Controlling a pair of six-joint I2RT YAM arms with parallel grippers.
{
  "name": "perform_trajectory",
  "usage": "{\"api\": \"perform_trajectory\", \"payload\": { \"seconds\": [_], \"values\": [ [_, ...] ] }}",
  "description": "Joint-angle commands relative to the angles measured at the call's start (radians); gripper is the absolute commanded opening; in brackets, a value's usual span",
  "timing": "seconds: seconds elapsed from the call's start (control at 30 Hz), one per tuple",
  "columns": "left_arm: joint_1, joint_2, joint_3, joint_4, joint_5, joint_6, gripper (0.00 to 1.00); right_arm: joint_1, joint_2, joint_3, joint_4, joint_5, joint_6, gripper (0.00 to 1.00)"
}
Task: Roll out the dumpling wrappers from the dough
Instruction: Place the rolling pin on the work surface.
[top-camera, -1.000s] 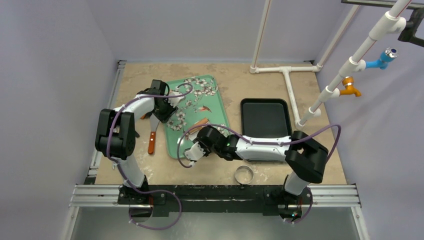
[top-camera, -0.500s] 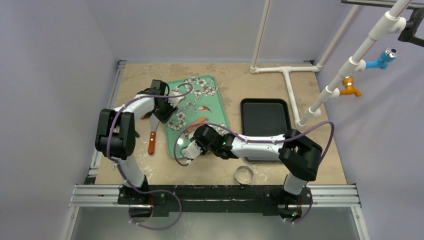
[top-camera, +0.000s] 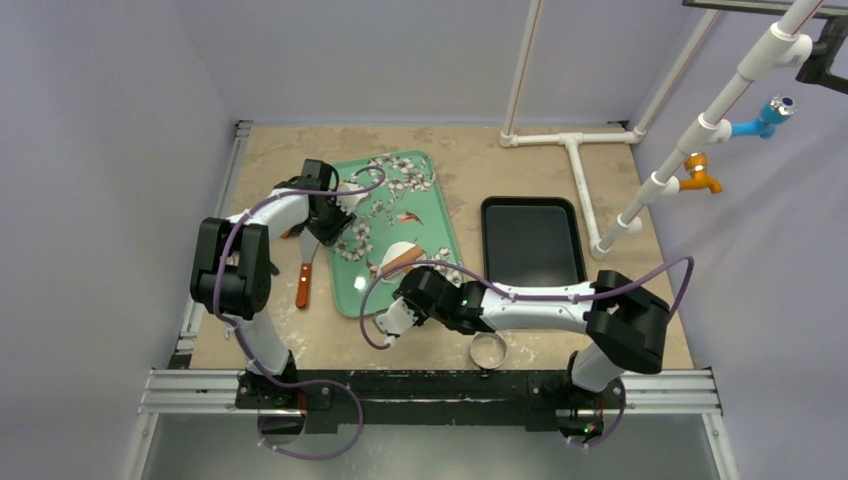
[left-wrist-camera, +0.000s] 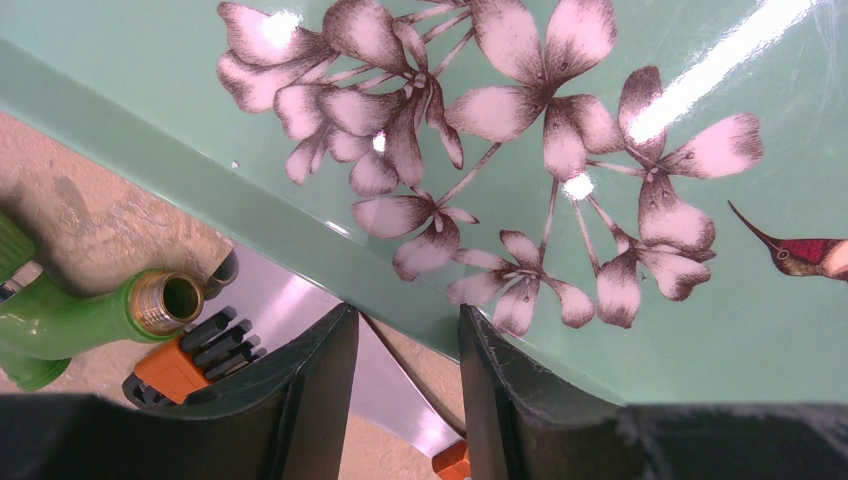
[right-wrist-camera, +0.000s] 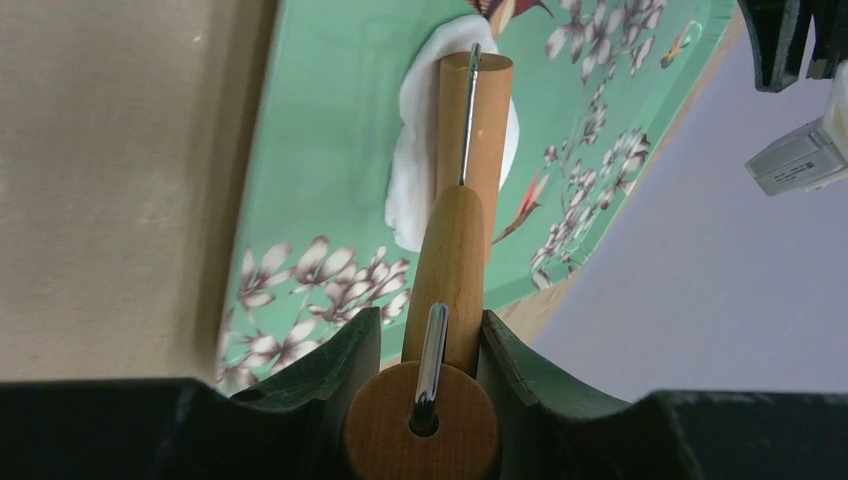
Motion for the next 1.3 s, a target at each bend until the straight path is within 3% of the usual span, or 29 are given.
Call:
{"api": "perform_trajectory", "payload": {
  "seconds": [0.0, 0.1, 0.37, 0.47, 0.73, 1.07, 1.27],
  "values": [
    [-0.002, -0.024, -0.007, -0.070, 0.007, 0.035, 0.40, -0.020, 0.220, 0.001, -0.321, -0.151, 0.043, 0.00],
    [-0.001, -0.031, -0.014, -0.066, 0.006, 0.038, 0.40, -0.021, 0.244, 0.013, -0.347, -0.129, 0.076, 0.00],
    [-0.002, -0.024, 0.001, -0.073, 0.006, 0.034, 0.41, 0.020, 0.052, -0.161, -0.356, -0.112, 0.184, 0.00],
    [-0.001, -0.025, -0.003, -0.072, 0.005, 0.036, 0.40, 0.020, 0.065, -0.172, -0.336, -0.113, 0.178, 0.00],
    [-0.001, -0.030, -0.007, -0.071, 0.001, 0.038, 0.41, 0.015, 0.253, -0.019, -0.277, -0.126, 0.116, 0.00],
    [-0.001, -0.026, 0.000, -0.074, 0.001, 0.038, 0.41, 0.093, 0.078, -0.178, -0.350, -0.143, 0.274, 0.00],
    [-0.001, -0.028, -0.002, -0.073, -0.001, 0.039, 0.41, 0.085, 0.075, -0.161, -0.316, -0.144, 0.213, 0.00]
  ]
}}
